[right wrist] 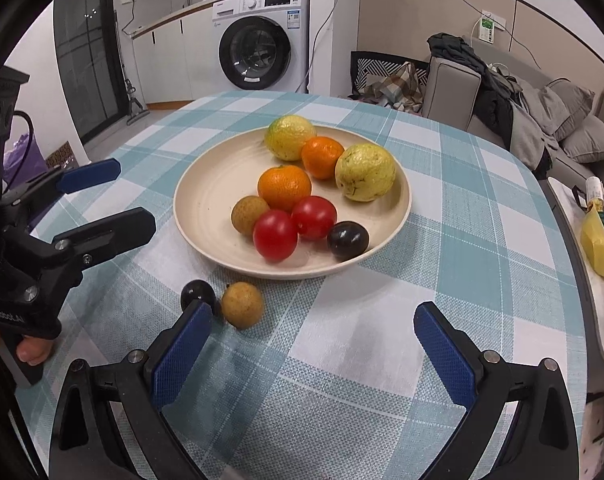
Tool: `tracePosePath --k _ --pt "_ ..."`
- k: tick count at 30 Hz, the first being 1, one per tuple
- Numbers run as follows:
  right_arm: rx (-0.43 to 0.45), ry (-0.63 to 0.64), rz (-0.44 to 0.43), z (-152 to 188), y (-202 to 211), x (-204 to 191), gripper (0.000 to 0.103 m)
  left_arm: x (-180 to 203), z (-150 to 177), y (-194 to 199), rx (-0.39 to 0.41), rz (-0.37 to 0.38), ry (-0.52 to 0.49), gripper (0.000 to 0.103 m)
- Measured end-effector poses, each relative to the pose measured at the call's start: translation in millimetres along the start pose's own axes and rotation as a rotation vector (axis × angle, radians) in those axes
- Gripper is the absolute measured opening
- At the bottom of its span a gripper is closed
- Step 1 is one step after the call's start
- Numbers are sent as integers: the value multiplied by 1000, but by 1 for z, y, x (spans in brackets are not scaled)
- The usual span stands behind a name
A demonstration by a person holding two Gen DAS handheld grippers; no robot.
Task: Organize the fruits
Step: 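Withdraw both open tools toward the dark plum and brown fruit beside the plate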
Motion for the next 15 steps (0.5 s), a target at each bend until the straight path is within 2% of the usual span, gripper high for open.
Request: tracePosePath --k 15 --pt "-50 14 28 9 -15 -7 102 -5 2 -6 -20 2 28 102"
Point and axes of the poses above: each gripper's, at about its wrist camera, not at the fingertips, and y roughly against the way its jaws point, x to its right, z to its underside, the point moved 7 cm from there along -y, roughly the way its jaws point, and after that the axes turned 13 degrees about -y, right-handed, at the moved point
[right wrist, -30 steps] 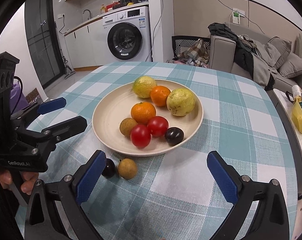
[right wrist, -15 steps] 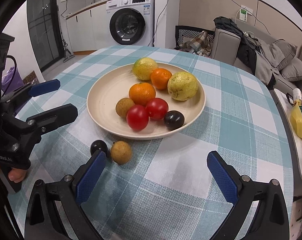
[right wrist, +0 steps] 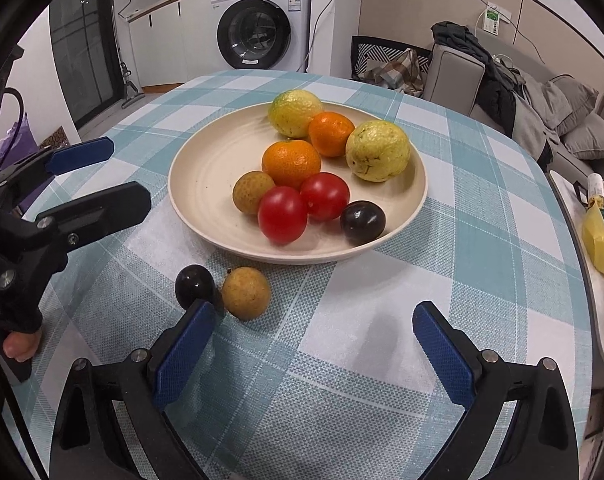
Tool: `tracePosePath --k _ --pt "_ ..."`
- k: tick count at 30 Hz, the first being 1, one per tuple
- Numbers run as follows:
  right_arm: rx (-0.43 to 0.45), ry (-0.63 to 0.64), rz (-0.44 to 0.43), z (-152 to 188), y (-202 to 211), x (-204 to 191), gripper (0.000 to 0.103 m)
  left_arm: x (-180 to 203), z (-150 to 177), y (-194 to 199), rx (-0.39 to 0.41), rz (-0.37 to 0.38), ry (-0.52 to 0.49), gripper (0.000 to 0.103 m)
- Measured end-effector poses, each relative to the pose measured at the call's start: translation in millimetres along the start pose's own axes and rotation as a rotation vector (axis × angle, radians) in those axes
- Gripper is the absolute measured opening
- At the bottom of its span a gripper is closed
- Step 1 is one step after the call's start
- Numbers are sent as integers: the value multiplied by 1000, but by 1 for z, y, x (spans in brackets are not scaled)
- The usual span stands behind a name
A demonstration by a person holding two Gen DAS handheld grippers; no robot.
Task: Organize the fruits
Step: 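Withdraw both open tools toward the dark plum and brown fruit beside the plate, then grasp the brown fruit with the right tool while the left tool grasps the dark plum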
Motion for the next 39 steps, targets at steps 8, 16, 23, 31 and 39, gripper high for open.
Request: tracePosePath --k 8,16,23,31,39 --pt "17 7 -41 -3 4 -7 80 -1 1 -1 -3 2 4 102" --pt "10 10 -94 -2 6 -13 46 -2 2 -2 -4 4 4 102" --pt "6 23 -129 0 7 -21 29 -2 2 -3 -4 5 1 102" --pt "12 34 -146 2 9 -23 25 -2 2 -3 -2 6 -2 102" --pt "15 74 -150 3 16 -26 25 9 5 -4 -7 42 -19 101"
Point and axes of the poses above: each gripper's, at about its wrist camera, not at the fingertips, and y roughly against the way its jaws point, x to its right, z to its underside, the point moved 7 cm from there along -y, roughly the way its jaws point, and after that the axes turned 13 degrees about -y, right-handed, at the moved point
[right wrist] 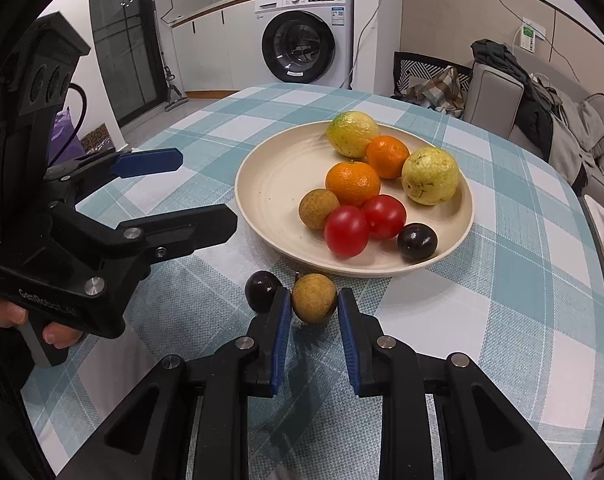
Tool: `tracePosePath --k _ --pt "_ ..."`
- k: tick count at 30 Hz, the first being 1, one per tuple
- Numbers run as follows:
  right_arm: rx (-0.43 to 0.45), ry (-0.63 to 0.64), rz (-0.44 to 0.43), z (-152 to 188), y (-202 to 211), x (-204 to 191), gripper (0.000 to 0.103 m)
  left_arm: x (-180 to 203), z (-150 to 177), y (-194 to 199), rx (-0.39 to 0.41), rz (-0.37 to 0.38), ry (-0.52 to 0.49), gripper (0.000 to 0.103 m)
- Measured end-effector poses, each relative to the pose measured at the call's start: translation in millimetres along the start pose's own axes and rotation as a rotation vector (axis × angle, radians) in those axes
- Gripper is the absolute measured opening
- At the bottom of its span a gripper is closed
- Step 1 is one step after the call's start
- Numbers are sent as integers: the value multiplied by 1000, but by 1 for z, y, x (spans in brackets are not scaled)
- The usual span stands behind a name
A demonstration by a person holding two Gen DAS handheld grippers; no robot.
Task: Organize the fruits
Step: 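Grasp the brown fruit with the right tool while the left tool grasps the dark plum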
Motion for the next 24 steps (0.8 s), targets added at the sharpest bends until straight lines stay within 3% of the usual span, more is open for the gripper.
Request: tracePosePath --k 10,13,20,24 --pt "9 -20 24 -2 6 15 25 28 2 -1 -27 123 -63 101" --pt "20 -32 29 -4 11 21 25 38 3 -2 -40 169 -83 97" --pt "32 -44 30 -7 15 24 25 56 13 -10 -104 271 -93 66" --pt "31 -38 26 -7 15 23 25 60 15 -15 -129 279 -94 59"
Point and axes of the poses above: each gripper's, at about its wrist camera, not at the fingertips, and y roughly against the way its jaws point, x to its right, z to its underside, the point moved 7 cm from there along -y, roughly the way its jaws point, and after that the axes turned 13 degrees about -y, right-handed, at the moved point
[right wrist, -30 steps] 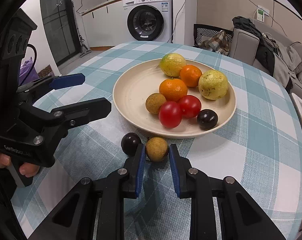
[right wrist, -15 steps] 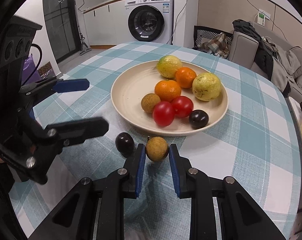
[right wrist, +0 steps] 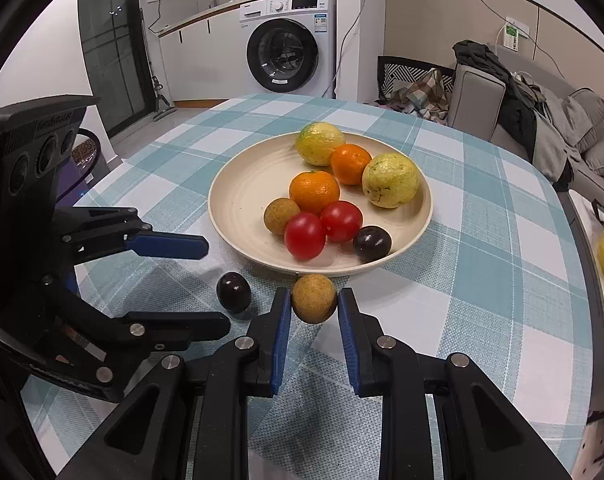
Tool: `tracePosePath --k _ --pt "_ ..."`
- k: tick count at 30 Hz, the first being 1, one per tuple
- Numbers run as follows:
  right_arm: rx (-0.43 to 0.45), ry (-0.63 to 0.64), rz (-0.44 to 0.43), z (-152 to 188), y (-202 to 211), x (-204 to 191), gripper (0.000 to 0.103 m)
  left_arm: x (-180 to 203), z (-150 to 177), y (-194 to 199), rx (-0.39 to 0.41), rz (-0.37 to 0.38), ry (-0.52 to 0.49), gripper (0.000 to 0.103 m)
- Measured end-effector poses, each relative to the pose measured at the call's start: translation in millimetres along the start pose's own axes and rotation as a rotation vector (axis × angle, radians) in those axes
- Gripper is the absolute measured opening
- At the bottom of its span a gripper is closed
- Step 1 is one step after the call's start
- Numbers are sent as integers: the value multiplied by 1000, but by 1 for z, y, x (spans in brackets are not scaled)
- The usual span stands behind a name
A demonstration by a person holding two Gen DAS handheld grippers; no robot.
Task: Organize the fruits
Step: 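Grasp the brown fruit with the right tool while the left tool grasps the dark plum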
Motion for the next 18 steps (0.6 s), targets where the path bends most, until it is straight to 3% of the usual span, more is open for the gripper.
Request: tracePosePath --k 4,18 --pt "-2 1 -2 1 -1 -2 25 3 0 -6 -20 10 -6 56" --pt "-2 1 -5 1 -1 -4 25 0 -2 -18 -52 4 11 32"
Point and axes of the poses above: each gripper's, at about its wrist camera, not at the fingertips, and y roughly against the way its jaws point, x to its right, z to its underside, the point moved 7 cm from there along -y, roughly the way its jaws point, and after that the axes turned 13 degrees about -y, right-handed, at the moved point
